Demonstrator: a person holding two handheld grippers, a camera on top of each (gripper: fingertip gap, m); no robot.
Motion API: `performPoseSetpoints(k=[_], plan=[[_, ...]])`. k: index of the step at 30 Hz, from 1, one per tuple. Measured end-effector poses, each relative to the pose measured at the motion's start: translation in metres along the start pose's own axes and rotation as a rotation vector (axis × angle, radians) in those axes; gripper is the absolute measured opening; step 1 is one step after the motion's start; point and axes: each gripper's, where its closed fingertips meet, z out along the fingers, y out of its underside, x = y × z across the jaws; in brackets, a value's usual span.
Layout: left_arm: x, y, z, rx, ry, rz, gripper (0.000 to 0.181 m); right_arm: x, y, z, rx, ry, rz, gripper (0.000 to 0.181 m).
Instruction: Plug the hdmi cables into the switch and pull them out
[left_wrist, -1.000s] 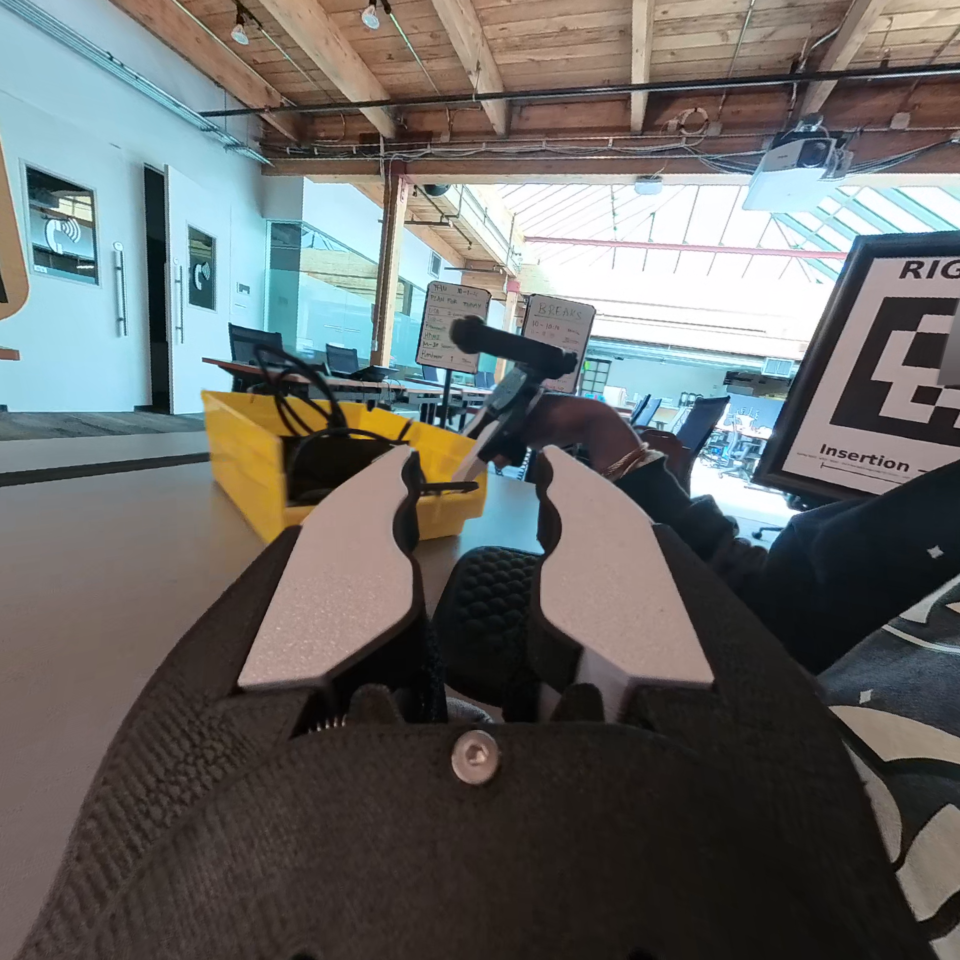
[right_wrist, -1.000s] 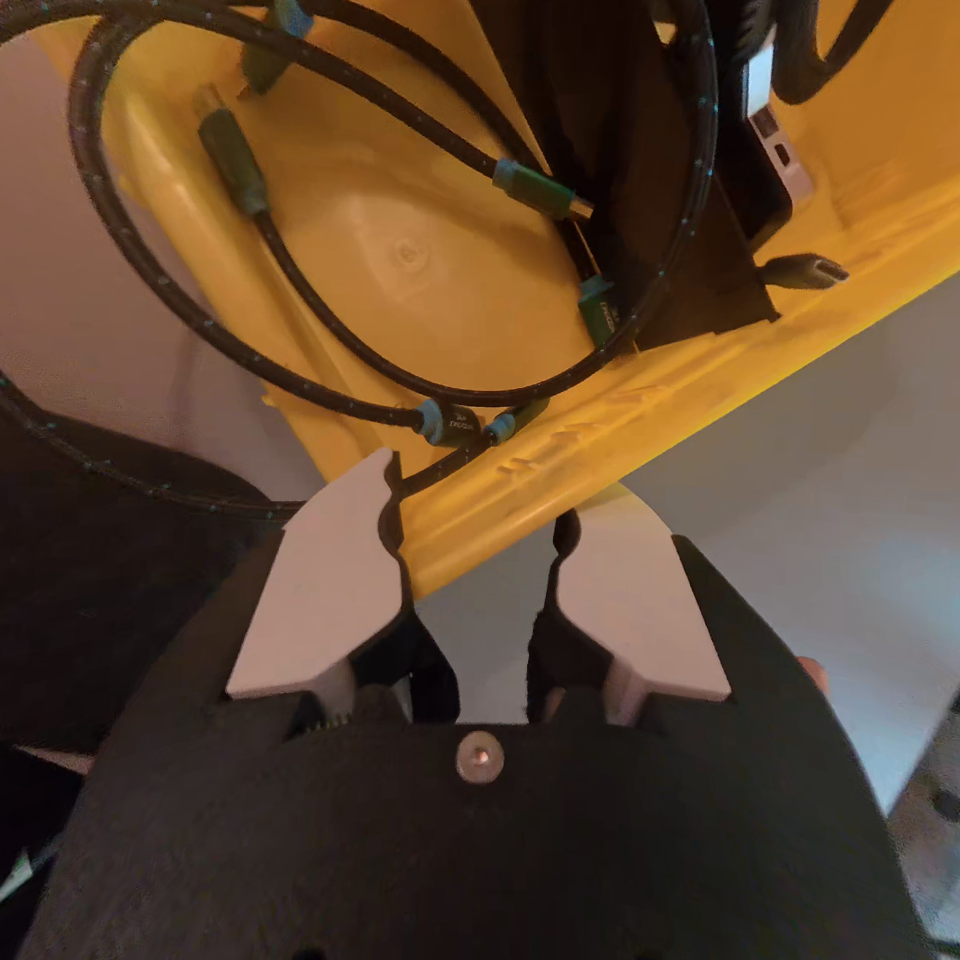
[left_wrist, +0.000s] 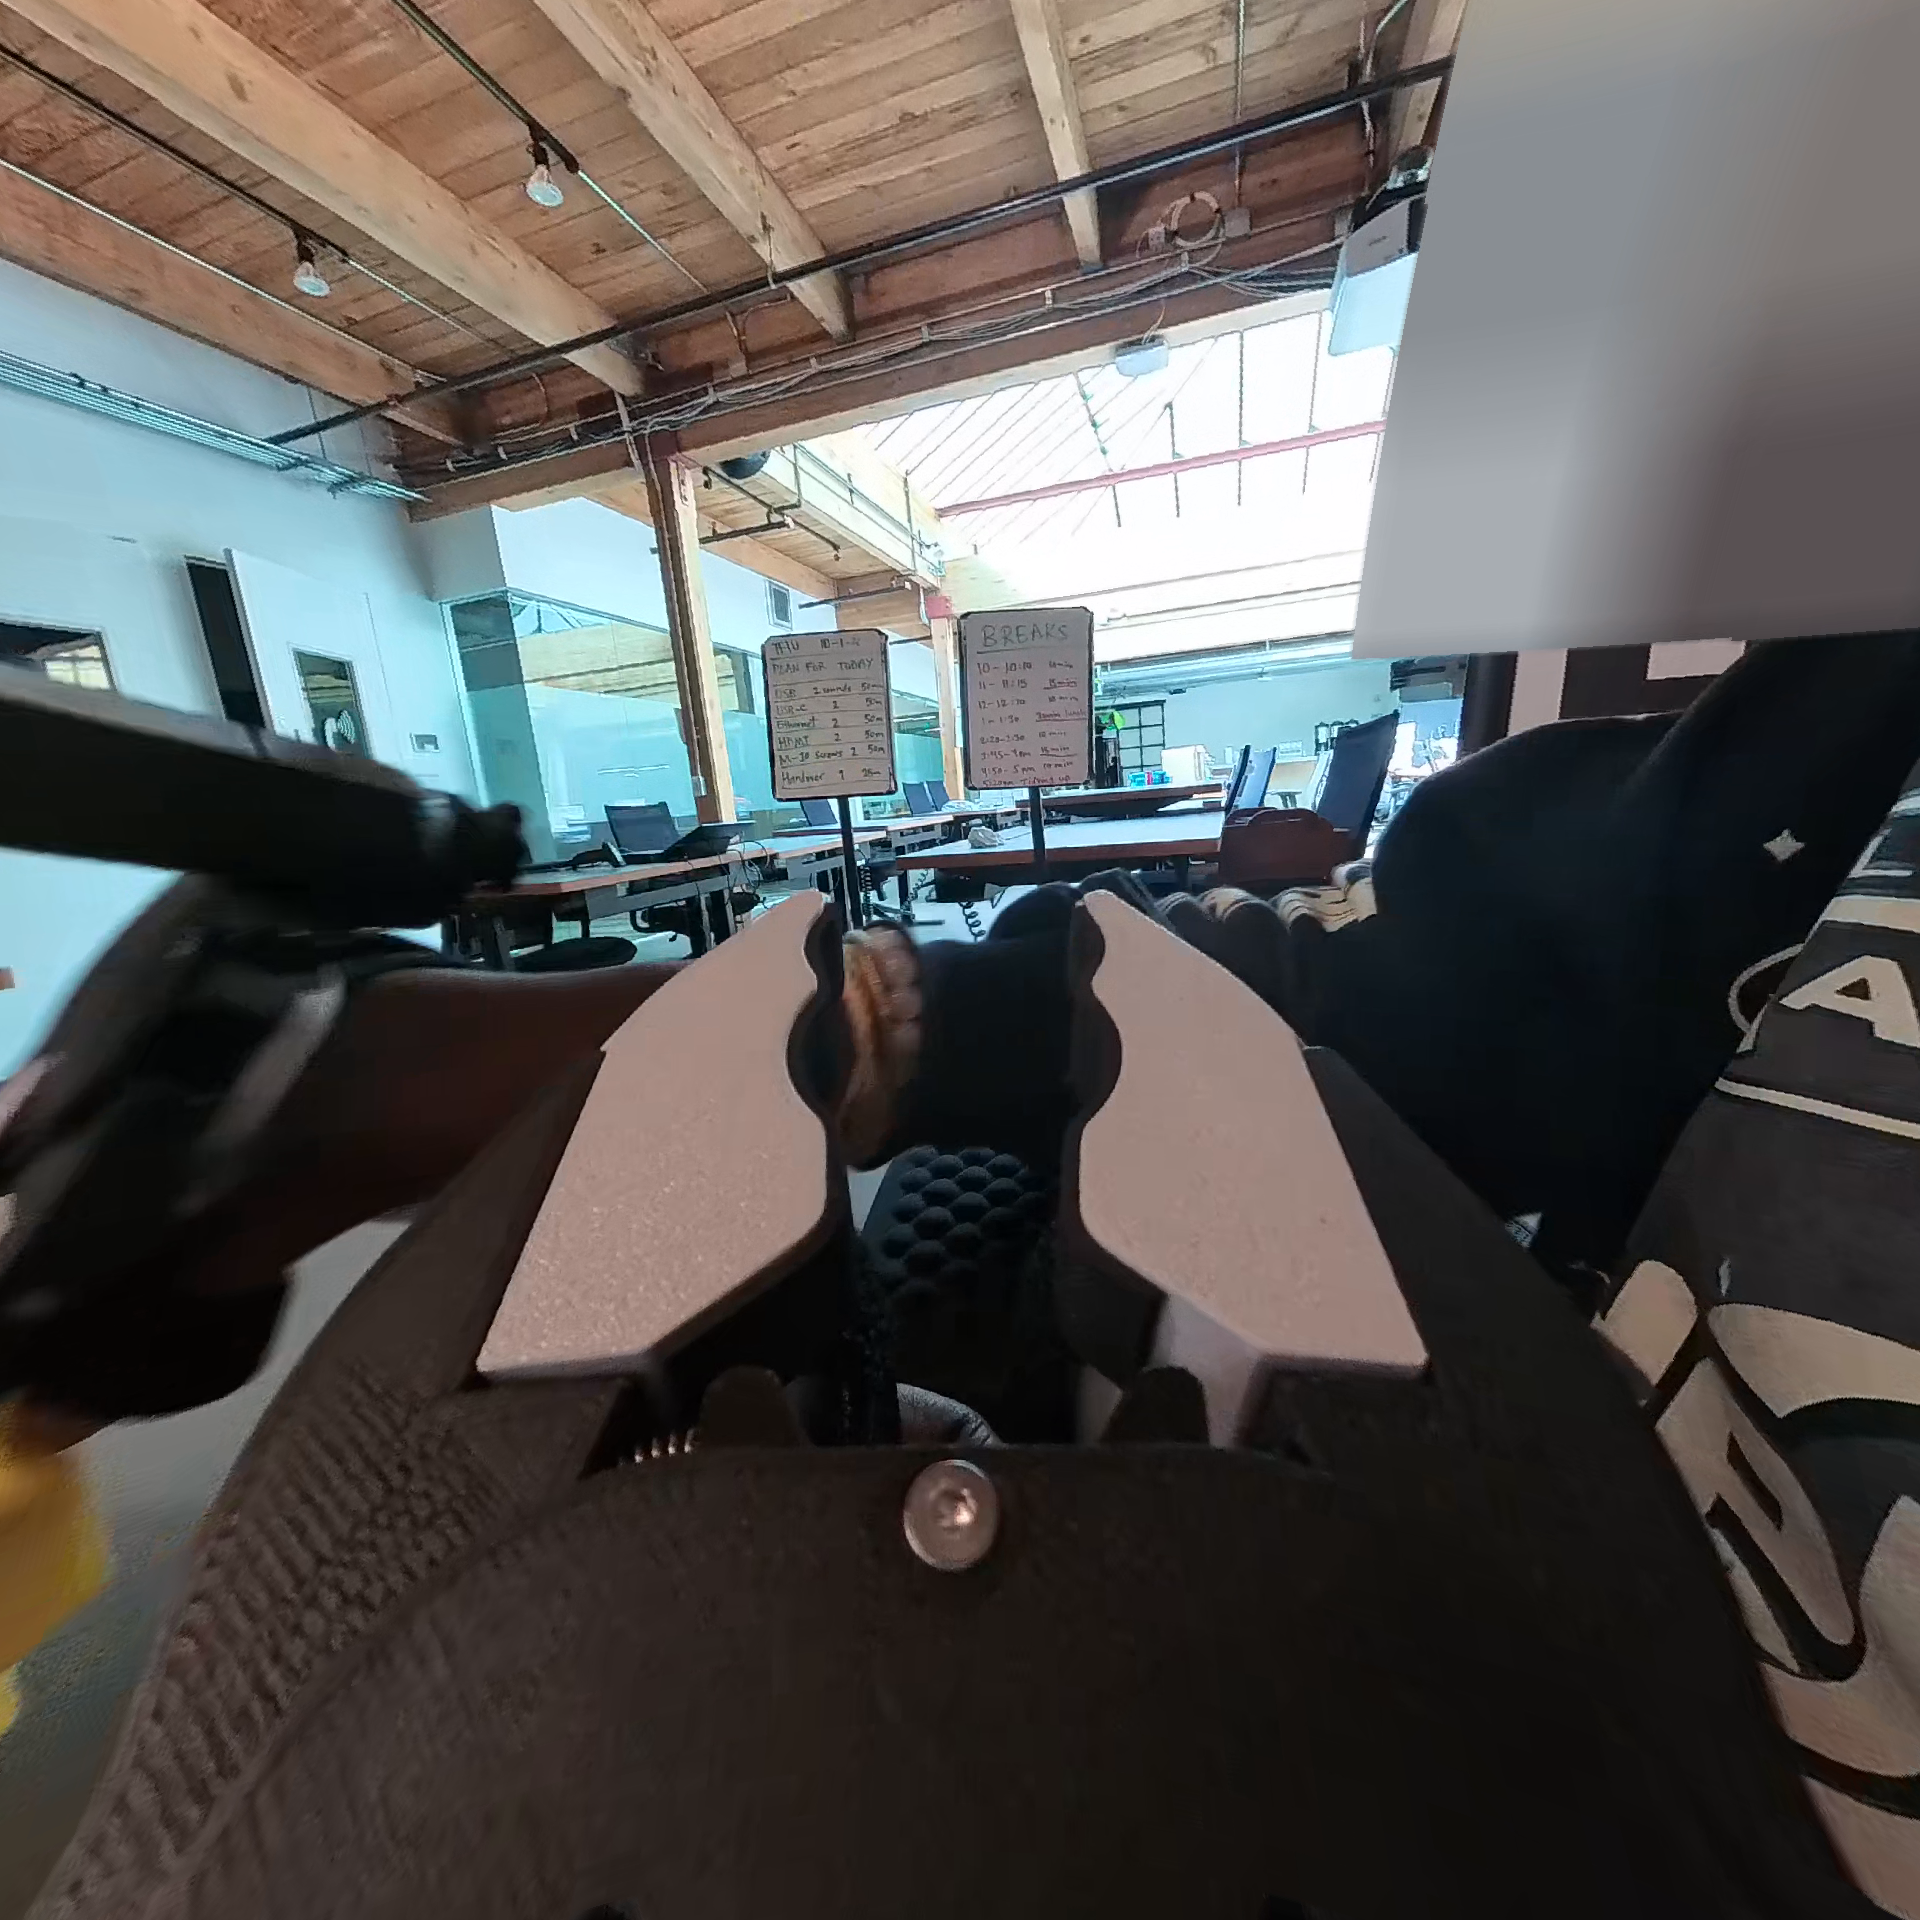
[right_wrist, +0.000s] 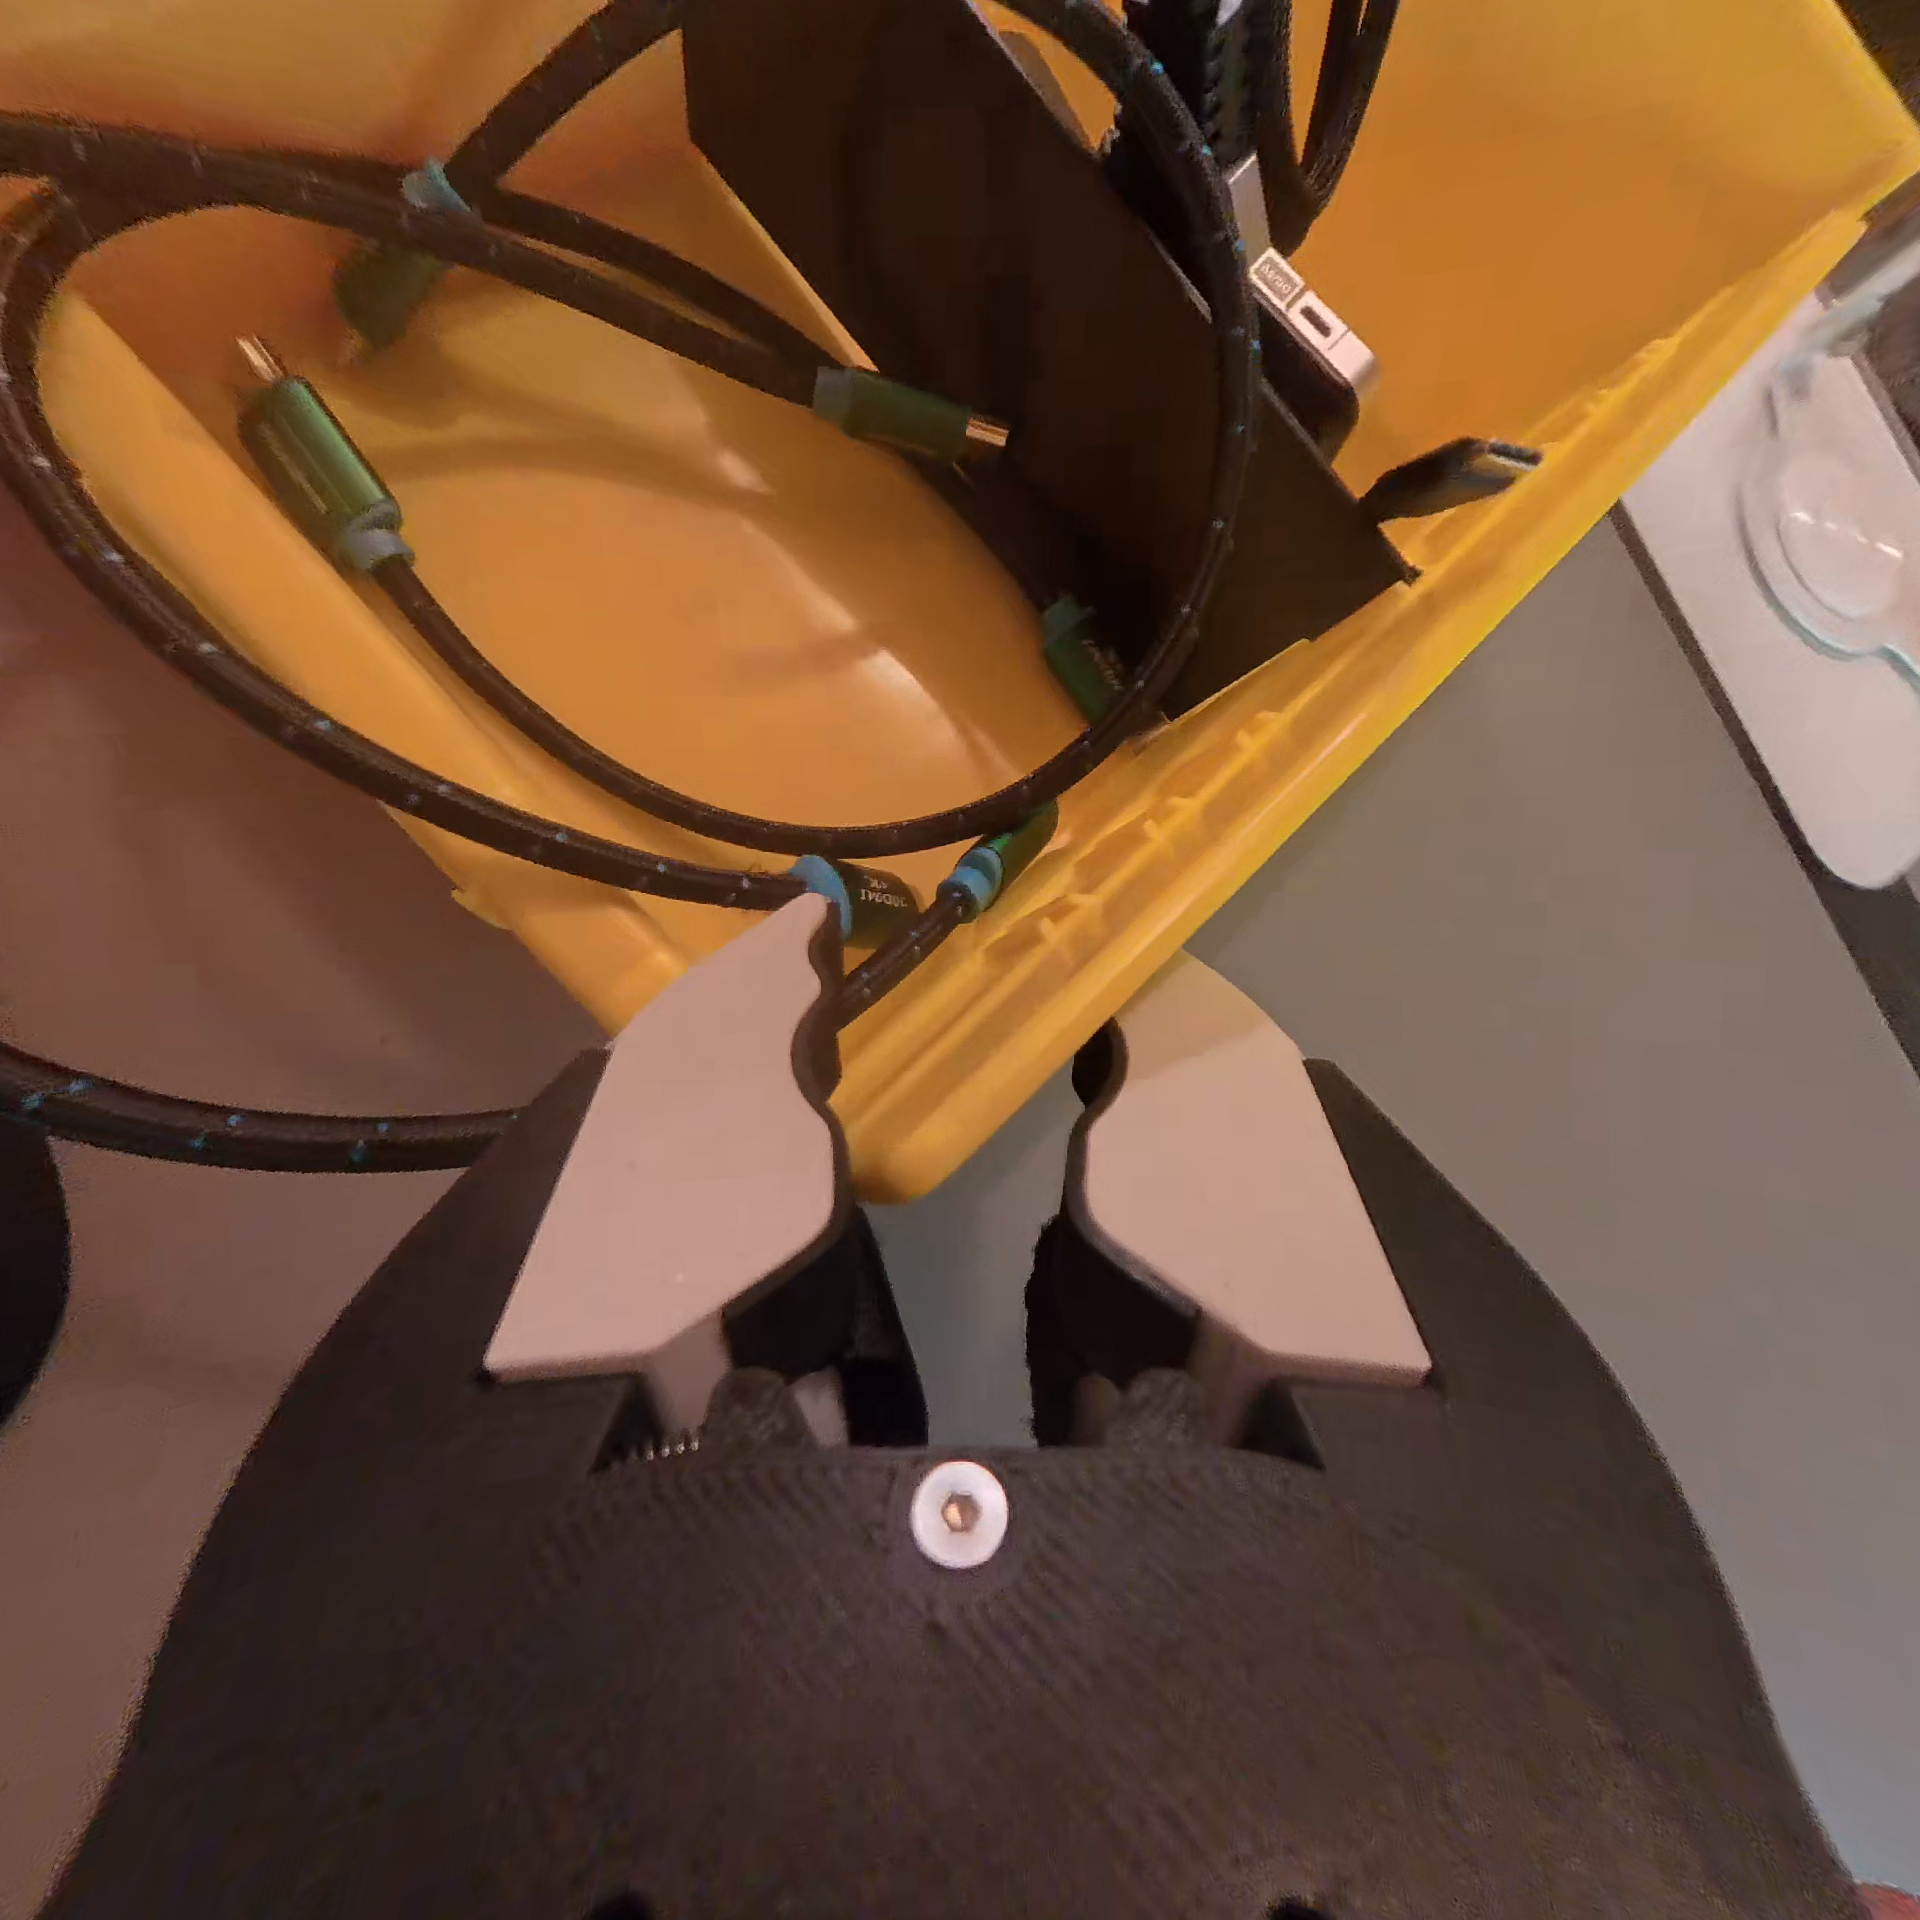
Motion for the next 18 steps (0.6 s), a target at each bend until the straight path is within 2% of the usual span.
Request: performPoseSetpoints(k=[9,10,11,12,13,16,18], plan=[[0.002,0.000,0.000,0.001,0.007,0.007,0.042,-0.016,-0.047,0.034,0.212,-0.117,0.027,0.045],[0.002,-0.001,0.000,0.004,0.009,0.007,0.041,-0.019,-0.051,0.034,0.262,-0.151,0.046,0.049],[0.003,-0.002,-0.001,0.009,0.010,0.006,0.041,-0.022,-0.058,0.029,0.354,-0.209,0.088,0.064],[0.004,-0.003,-0.002,0.017,0.011,0.007,0.041,-0.022,-0.071,0.017,0.498,-0.274,0.160,0.093],[0.004,-0.006,-0.004,0.025,0.012,0.017,0.041,-0.014,-0.082,-0.001,0.629,-0.310,0.265,0.097],[-0.003,-0.023,-0.016,0.067,-0.010,0.078,0.041,0.020,-0.100,-0.075,0.982,-0.386,0.510,0.128],[-0.016,-0.042,-0.031,0.081,-0.047,0.123,0.043,0.048,-0.100,-0.128,1.180,-0.252,0.524,0.136]])
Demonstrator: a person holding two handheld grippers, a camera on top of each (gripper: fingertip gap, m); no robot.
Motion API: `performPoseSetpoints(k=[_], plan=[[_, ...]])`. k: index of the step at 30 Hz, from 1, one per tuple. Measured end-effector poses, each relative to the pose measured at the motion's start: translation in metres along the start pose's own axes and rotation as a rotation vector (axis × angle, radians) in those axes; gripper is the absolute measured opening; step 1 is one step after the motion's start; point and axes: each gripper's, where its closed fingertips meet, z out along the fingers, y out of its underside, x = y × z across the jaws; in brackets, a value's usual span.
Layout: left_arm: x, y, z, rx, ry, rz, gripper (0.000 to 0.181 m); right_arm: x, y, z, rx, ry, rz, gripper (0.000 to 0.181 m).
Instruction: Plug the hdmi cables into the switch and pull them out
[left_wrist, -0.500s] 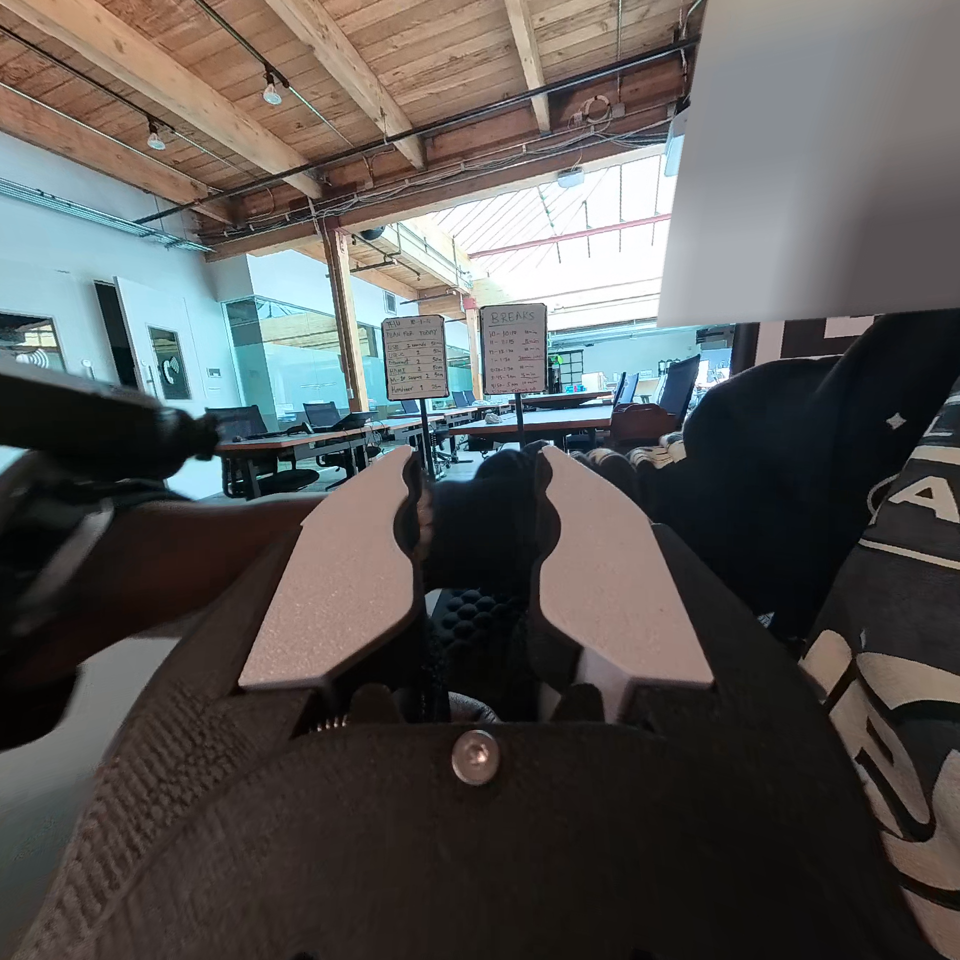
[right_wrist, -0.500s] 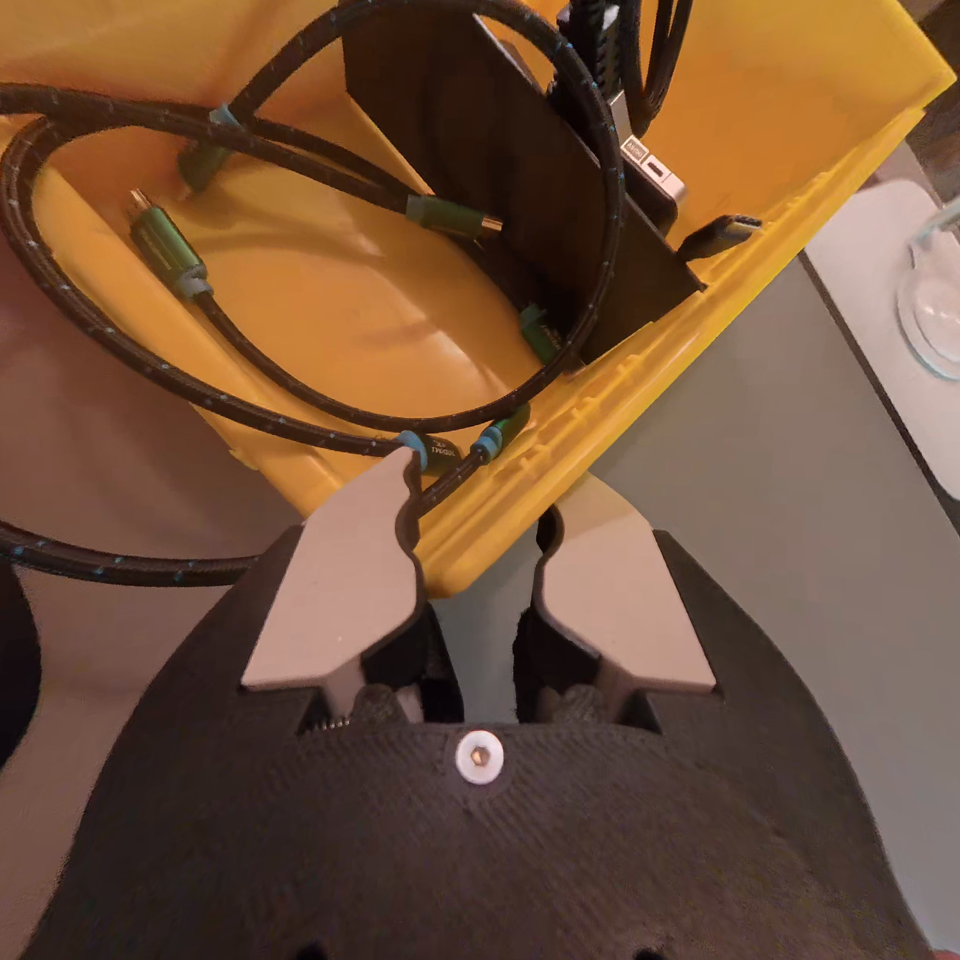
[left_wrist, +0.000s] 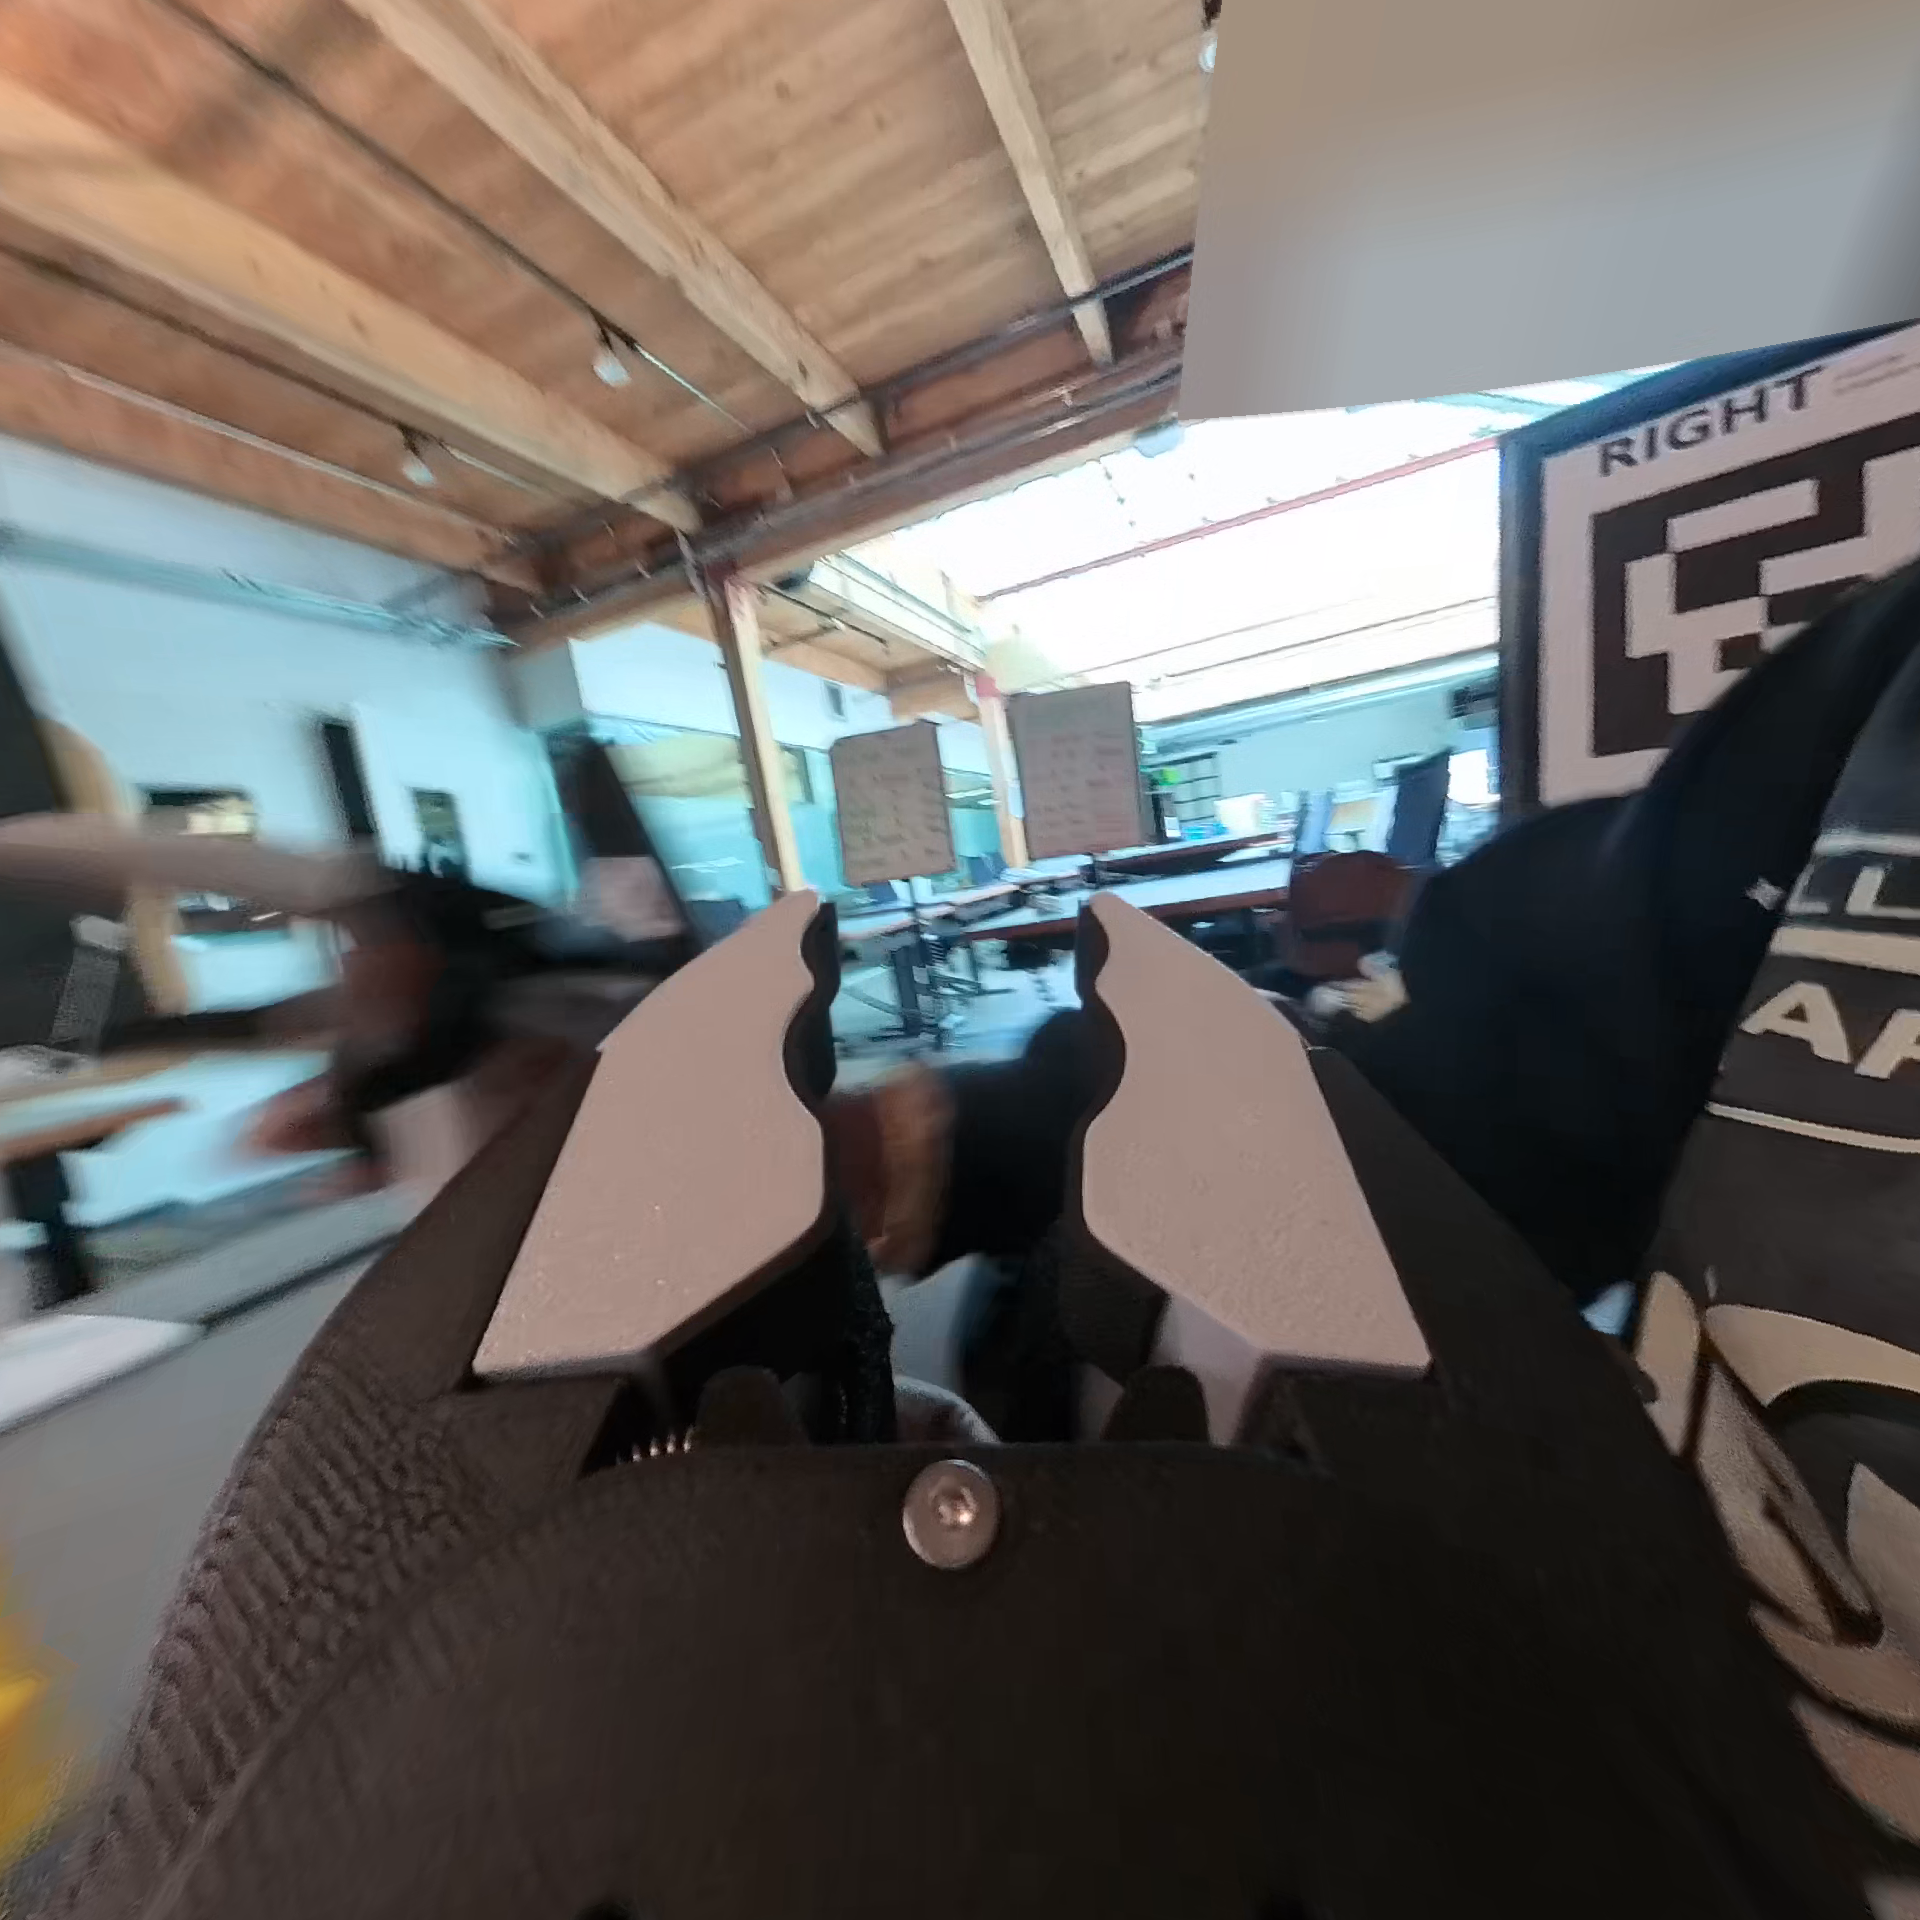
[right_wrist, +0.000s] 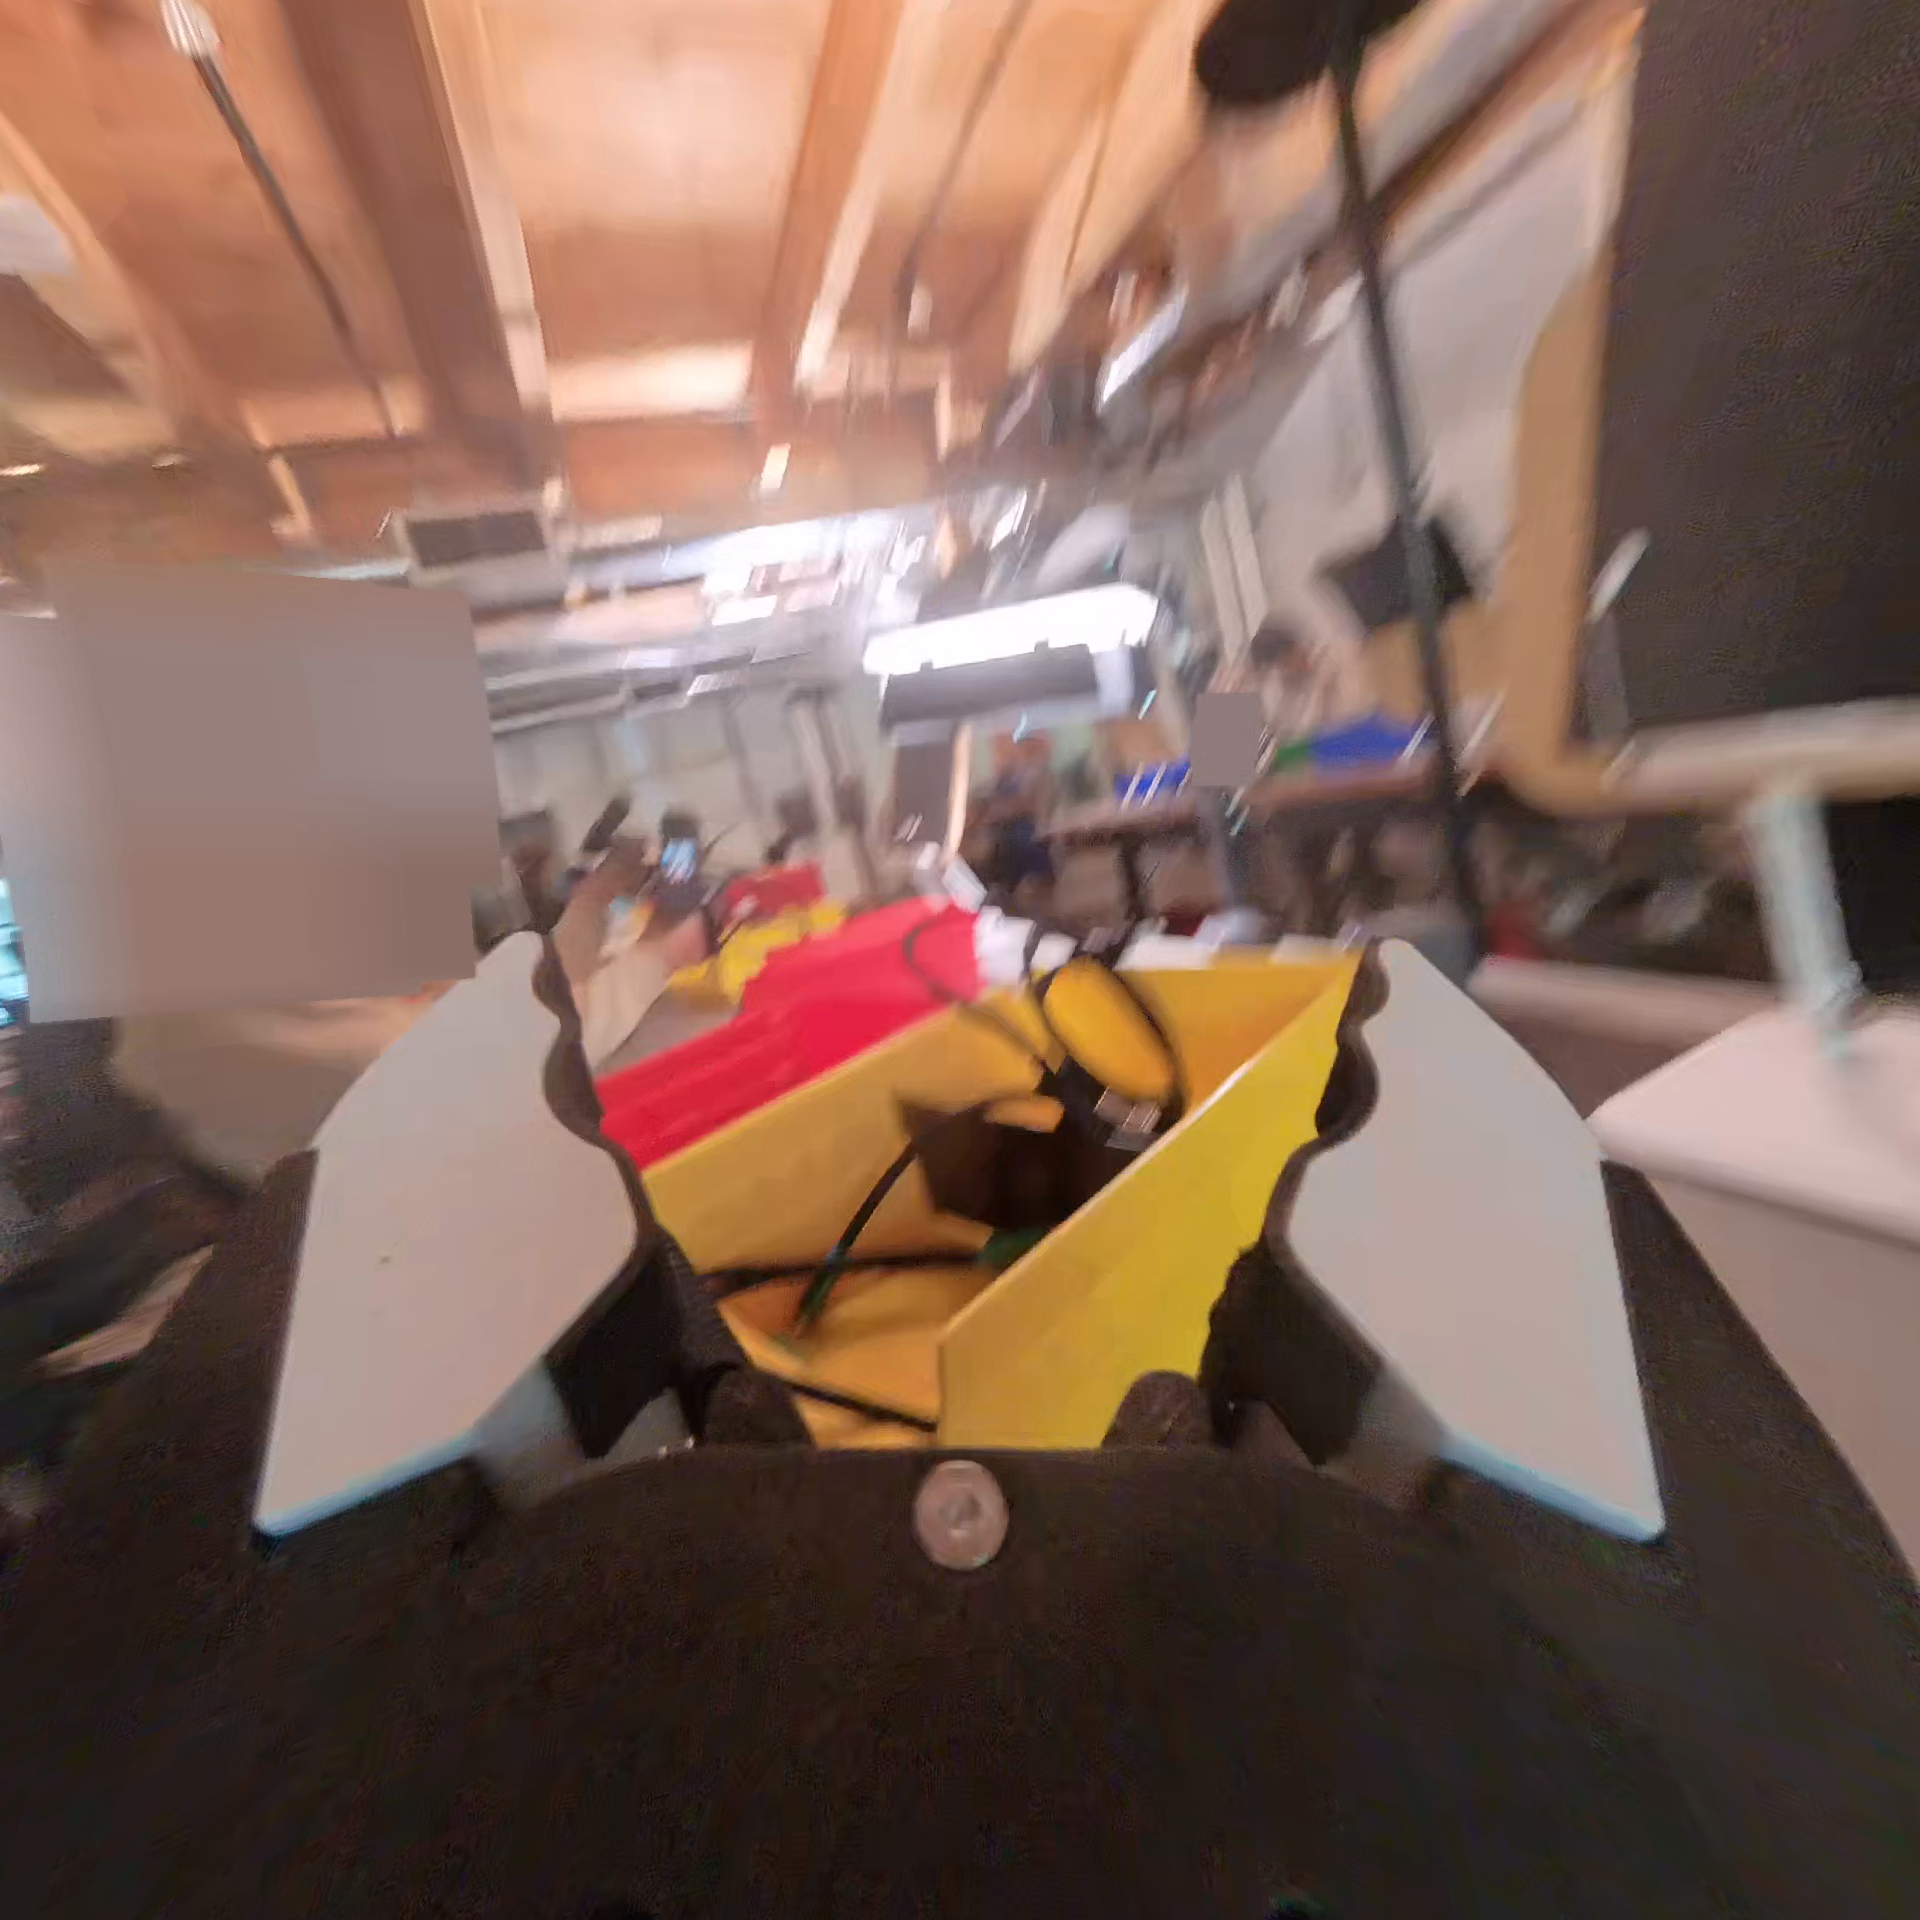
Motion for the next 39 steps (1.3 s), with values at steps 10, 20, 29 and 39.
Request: performPoseSetpoints(k=[10,20,29,39], plan=[[-0.150,-0.010,-0.213,-1.107,-0.907,0.192,0.097,-0.043,-0.030,-0.146,0.037,0.201,-0.816,0.135],[-0.163,-0.020,-0.288,-1.541,-1.078,0.462,0.116,-0.062,-0.015,-0.195,0.007,0.234,-1.009,0.131],[-0.162,0.003,-0.313,-1.661,-0.927,0.441,0.108,-0.060,-0.007,-0.190,-0.023,0.205,-0.961,0.133],[-0.160,0.015,-0.364,-1.981,-0.346,0.236,0.091,-0.059,-0.001,-0.188,-0.040,0.178,-0.908,0.133]])
